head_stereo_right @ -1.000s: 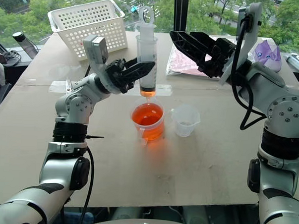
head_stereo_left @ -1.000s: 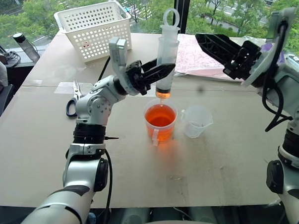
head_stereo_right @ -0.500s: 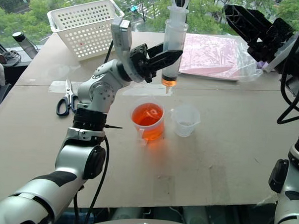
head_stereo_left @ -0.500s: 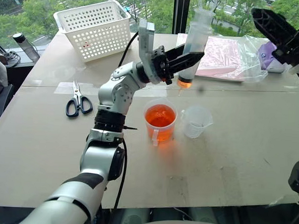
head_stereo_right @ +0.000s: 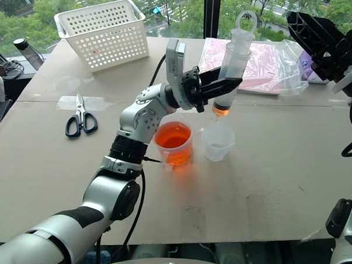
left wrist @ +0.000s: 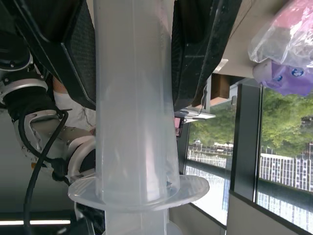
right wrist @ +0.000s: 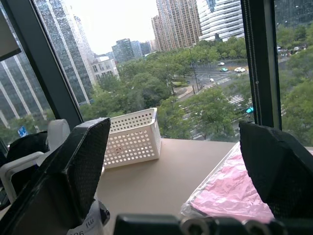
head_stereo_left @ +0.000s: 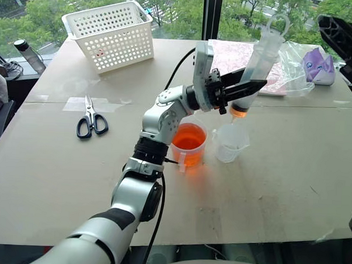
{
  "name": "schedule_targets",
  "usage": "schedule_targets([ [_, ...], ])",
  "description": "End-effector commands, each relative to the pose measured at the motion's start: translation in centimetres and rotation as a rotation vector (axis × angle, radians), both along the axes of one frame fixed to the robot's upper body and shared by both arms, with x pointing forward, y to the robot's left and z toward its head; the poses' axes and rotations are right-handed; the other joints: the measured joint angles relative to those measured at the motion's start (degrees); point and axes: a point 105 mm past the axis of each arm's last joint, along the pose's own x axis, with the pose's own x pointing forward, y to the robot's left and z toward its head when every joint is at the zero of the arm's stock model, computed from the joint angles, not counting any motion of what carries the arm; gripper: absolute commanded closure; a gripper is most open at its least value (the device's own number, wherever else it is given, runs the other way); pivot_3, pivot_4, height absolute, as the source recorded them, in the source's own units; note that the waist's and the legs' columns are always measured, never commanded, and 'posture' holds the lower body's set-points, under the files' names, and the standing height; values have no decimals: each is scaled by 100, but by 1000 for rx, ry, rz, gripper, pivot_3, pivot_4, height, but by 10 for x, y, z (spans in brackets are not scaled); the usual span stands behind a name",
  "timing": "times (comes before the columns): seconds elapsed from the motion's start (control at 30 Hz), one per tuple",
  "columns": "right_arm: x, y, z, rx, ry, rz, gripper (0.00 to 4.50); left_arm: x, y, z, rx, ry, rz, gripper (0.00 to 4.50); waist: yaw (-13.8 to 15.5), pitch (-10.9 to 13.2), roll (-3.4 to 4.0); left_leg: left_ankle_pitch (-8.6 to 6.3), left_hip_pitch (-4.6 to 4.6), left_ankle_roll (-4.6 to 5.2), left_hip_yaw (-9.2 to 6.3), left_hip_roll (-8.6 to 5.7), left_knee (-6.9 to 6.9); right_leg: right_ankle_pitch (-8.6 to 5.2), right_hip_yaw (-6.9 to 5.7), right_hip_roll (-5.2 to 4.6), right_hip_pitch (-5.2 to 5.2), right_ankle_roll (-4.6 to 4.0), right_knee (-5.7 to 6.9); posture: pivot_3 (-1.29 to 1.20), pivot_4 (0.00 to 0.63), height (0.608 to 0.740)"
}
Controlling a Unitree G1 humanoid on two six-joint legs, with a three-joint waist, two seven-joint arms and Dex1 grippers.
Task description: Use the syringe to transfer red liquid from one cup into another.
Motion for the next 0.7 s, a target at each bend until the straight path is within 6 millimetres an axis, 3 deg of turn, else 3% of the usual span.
schedule_targets([
  [0.03, -15, 8, 8, -31, -47, 42, 12, -8, -3, 10, -11, -78, -17, 3132, 6, 0, 0, 0, 0, 0, 0, 0, 0, 0, 0, 0, 0, 0, 0, 0, 150, 740],
  [0.3, -21, 42, 0, -83, -48, 167, 12, -11, -7, 6, -7, -98, -24, 3132, 14, 0, 0, 0, 0, 0, 0, 0, 1, 0, 0, 0, 0, 0, -1, 0, 150, 740],
  [0.67, -25, 39, -6, -130, -45, 190, 12, -13, -15, 9, -21, -115, -41, 3132, 103, 0, 0, 0, -1, 1, -1, 0, 4, 0, -2, 0, 0, 0, -1, 0, 150, 740],
  [0.7, -25, 37, -7, -133, -44, 187, 253, -13, -16, 9, -24, -116, -41, 3132, 110, 0, 0, 0, -1, 1, -1, 0, 5, 0, -1, 0, 0, 0, -1, 0, 150, 740],
])
